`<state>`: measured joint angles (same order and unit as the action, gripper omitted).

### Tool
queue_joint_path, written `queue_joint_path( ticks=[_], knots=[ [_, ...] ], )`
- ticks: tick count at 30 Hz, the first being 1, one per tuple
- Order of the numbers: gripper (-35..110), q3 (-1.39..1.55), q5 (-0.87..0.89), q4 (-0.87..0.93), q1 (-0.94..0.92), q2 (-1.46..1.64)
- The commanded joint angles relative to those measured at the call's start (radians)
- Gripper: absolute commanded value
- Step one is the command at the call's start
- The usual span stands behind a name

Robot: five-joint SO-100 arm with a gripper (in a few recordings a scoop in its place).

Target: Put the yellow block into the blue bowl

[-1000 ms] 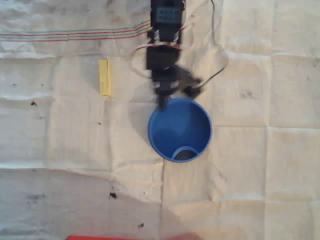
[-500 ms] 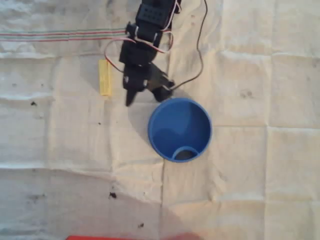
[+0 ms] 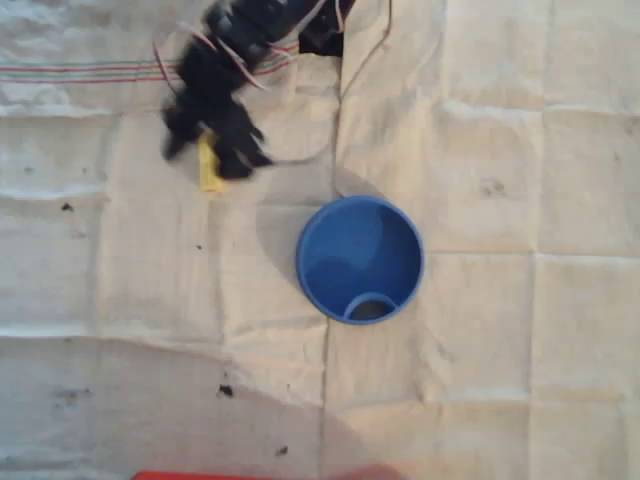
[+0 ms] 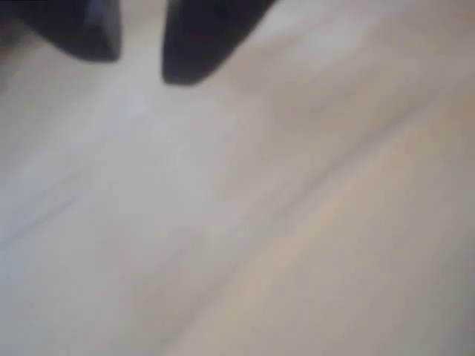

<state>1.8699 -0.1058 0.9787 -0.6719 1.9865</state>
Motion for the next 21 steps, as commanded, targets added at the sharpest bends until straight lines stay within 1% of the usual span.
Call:
queue_joint_path(
  ticks=[1,4,6,9,13,19,21],
  knots=[
    [0,-0.106,-0.069,0.114,-0.026,0.026],
    [0,-0.106,-0.169,0.187,-0.02,0.026],
    [0,-0.106,-0.244,0.192,-0.02,0.026],
    [0,-0.118,-0.431,0.179,-0.003,0.026],
    [0,-0.164,-0.811,0.186,0.075,0.025],
    [0,-0.16,-1.453,0.186,0.094,0.005],
    [0,-0.14,-1.632,0.186,0.095,-0.006]
  ],
)
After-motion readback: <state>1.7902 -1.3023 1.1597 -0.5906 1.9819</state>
